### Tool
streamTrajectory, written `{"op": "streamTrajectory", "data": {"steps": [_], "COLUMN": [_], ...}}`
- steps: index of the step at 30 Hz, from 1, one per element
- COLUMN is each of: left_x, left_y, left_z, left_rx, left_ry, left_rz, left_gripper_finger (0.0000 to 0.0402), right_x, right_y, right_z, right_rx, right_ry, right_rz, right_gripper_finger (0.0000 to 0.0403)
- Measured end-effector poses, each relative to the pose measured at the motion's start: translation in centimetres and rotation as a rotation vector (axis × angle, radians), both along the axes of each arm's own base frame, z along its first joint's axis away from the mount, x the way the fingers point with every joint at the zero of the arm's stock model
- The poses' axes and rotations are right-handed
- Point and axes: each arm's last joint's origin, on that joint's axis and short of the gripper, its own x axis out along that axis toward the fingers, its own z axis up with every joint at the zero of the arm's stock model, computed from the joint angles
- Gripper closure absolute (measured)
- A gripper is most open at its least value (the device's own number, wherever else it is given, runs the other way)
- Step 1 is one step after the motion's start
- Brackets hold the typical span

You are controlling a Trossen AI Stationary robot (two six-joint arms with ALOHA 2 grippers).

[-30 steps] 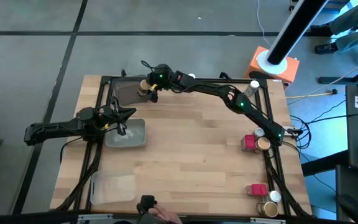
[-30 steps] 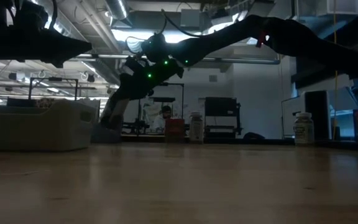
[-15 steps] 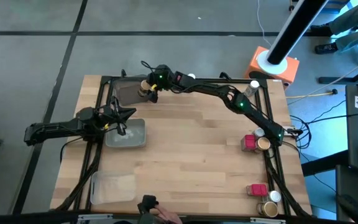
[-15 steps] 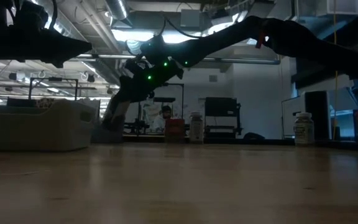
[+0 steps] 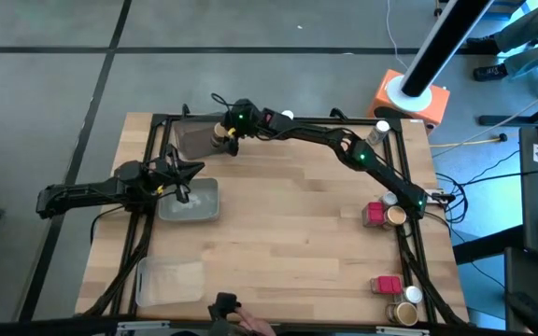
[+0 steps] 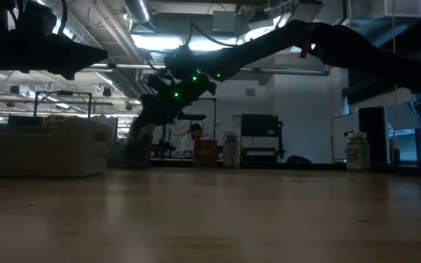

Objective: Sort spices by type
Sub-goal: Put the top left gold seasoning bottle into the black transparent bin, then put the top left red seasoning can into the gray bin

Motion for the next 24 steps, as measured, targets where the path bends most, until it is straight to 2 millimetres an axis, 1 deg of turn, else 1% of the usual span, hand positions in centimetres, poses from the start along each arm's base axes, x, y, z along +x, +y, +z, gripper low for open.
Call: {"op": "streamTrajectory", "data": {"steps": [7, 18, 20, 21, 24], "left_x": [0.0, 0.0, 0.0, 0.0, 0.0], "left_y": [0.0, 0.0, 0.0, 0.0, 0.0], "left_z": [0.0, 0.0, 0.0, 0.0, 0.0], "left_rx": [0.000, 0.000, 0.000, 0.000, 0.002], "left_ry": [0.000, 0.000, 0.001, 0.000, -0.002], "left_rz": [0.000, 0.000, 0.000, 0.000, 0.000], "left_gripper_finger": [0.0386, 0.0386, 0.0386, 0.0386, 0.0386], "right_x": [-0.1, -0.2, -0.3, -0.5, -1.7], "right_y": [0.0, 0.1, 0.4, 0.5, 1.3], "right_z": [-0.1, 0.1, 0.8, 1.6, 5.1], "right_rx": [0.008, 0.010, 0.011, 0.011, -0.004], "right_ry": [0.013, 0.017, 0.020, 0.020, 0.031], "right_rz": [0.001, 0.002, 0.006, 0.006, 0.023], "right_gripper_finger": [0.0083, 0.0078, 0.0078, 0.0077, 0.0077]}}
